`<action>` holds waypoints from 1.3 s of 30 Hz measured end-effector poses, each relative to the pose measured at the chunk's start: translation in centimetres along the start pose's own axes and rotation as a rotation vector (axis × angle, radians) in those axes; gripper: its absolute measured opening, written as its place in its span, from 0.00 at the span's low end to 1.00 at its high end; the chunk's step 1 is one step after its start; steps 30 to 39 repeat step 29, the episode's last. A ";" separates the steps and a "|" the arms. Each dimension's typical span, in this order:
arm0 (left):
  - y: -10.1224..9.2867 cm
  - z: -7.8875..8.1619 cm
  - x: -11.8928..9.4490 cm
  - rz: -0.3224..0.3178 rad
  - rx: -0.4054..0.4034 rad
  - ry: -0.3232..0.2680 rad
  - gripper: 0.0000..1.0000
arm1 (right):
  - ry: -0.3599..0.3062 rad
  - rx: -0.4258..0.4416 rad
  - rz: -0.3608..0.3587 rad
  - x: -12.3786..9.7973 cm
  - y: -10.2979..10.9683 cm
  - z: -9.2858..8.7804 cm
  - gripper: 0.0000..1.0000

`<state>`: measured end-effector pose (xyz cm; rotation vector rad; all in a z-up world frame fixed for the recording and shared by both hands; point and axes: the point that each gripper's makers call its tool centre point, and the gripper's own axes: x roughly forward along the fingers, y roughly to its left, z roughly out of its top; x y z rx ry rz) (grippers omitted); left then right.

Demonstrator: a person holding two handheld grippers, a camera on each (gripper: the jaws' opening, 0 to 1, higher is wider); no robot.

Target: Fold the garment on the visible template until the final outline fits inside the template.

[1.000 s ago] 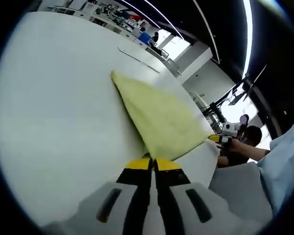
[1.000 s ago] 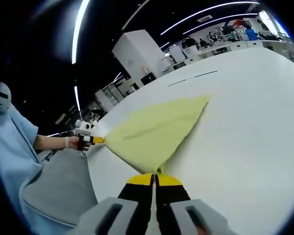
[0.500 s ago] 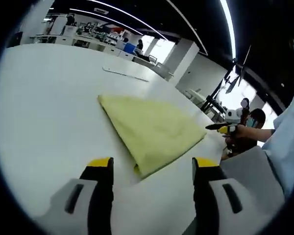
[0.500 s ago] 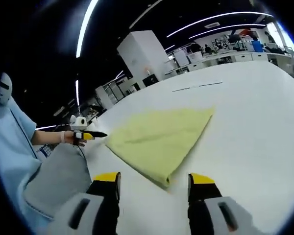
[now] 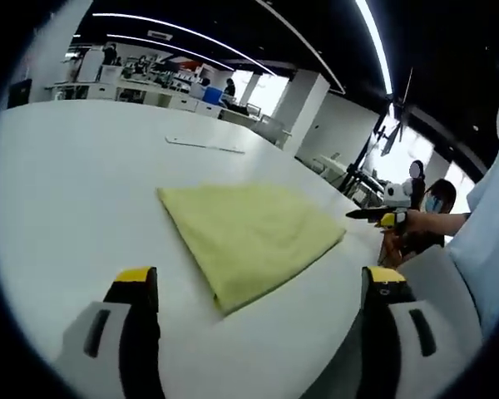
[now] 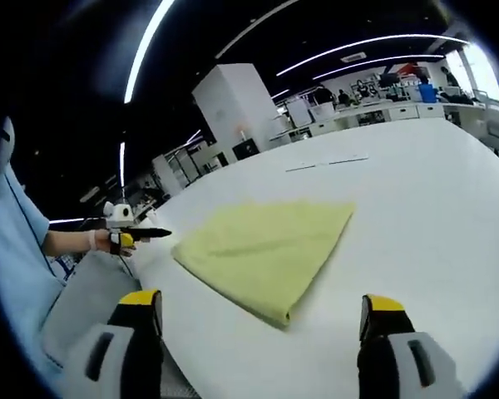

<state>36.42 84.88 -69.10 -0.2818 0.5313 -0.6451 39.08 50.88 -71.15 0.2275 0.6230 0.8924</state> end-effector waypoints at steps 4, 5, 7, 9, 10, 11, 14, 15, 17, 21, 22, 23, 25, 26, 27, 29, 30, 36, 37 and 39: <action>-0.6 1.3 -0.4 0.017 -0.009 -0.103 0.99 | 0.029 -0.008 -0.012 0.1 0.2 0.3 1.00; -0.7 1.4 -0.5 0.021 -0.010 -0.117 0.99 | -0.003 -0.014 -0.011 0.1 0.4 1.1 1.00; -0.4 1.3 -0.4 0.035 0.023 -0.077 0.99 | -0.043 0.007 -0.005 0.2 1.0 2.0 1.00; 0.0 2.3 -0.5 0.060 0.040 -0.137 0.99 | -0.055 0.003 -0.006 0.3 1.3 2.2 1.00; 0.0 2.1 -0.5 0.062 0.030 -0.131 0.99 | -0.071 -0.012 -0.004 0.5 1.7 2.4 1.00; -0.2 2.0 -0.6 0.060 0.046 -0.117 0.99 | -0.063 -0.013 -0.002 0.5 1.8 2.3 1.00; -0.4 2.5 -0.7 0.061 0.078 -0.136 0.99 | -0.046 -0.020 0.009 0.8 2.5 1.8 1.00; -0.4 2.5 -0.7 0.059 0.071 -0.134 0.99 | -0.043 -0.020 0.009 0.8 2.6 1.7 1.00; -0.3 2.4 -0.7 0.059 0.082 -0.130 0.99 | -0.042 -0.023 0.012 0.9 2.9 1.5 1.00; -0.5 2.9 -1.0 0.058 0.077 -0.154 0.99 | -0.054 -0.022 0.014 1.2 3.1 1.2 1.00; -0.4 2.9 -1.0 0.061 0.074 -0.155 0.99 | -0.063 -0.018 0.012 1.2 3.1 1.3 1.00; -0.3 2.9 -1.0 0.061 0.073 -0.156 0.99 | -0.086 -0.013 0.010 1.2 3.2 1.6 1.00; -0.2 2.8 -1.0 0.062 0.073 -0.149 0.99 | -0.092 -0.002 0.011 1.2 3.3 1.6 1.00; -0.1 2.7 -1.0 0.066 0.069 -0.149 0.99 | -0.088 0.000 0.010 1.2 3.4 1.6 1.00; -0.1 2.8 -1.0 0.066 0.067 -0.152 0.99 | -0.082 -0.008 0.009 1.3 3.4 1.4 1.00; -0.1 3.0 -1.1 0.066 0.058 -0.164 0.99 | -0.071 -0.015 0.007 1.3 3.4 1.2 1.00; -0.1 3.0 -1.1 0.066 0.058 -0.164 0.99 | -0.071 -0.015 0.007 1.3 3.4 1.2 1.00; -0.1 3.0 -1.1 0.066 0.058 -0.164 0.99 | -0.071 -0.015 0.007 1.3 3.4 1.2 1.00; -0.1 3.0 -1.1 0.066 0.058 -0.164 0.99 | -0.071 -0.015 0.007 1.3 3.4 1.2 1.00; -0.1 3.0 -1.1 0.066 0.058 -0.164 0.99 | -0.071 -0.015 0.007 1.3 3.4 1.2 1.00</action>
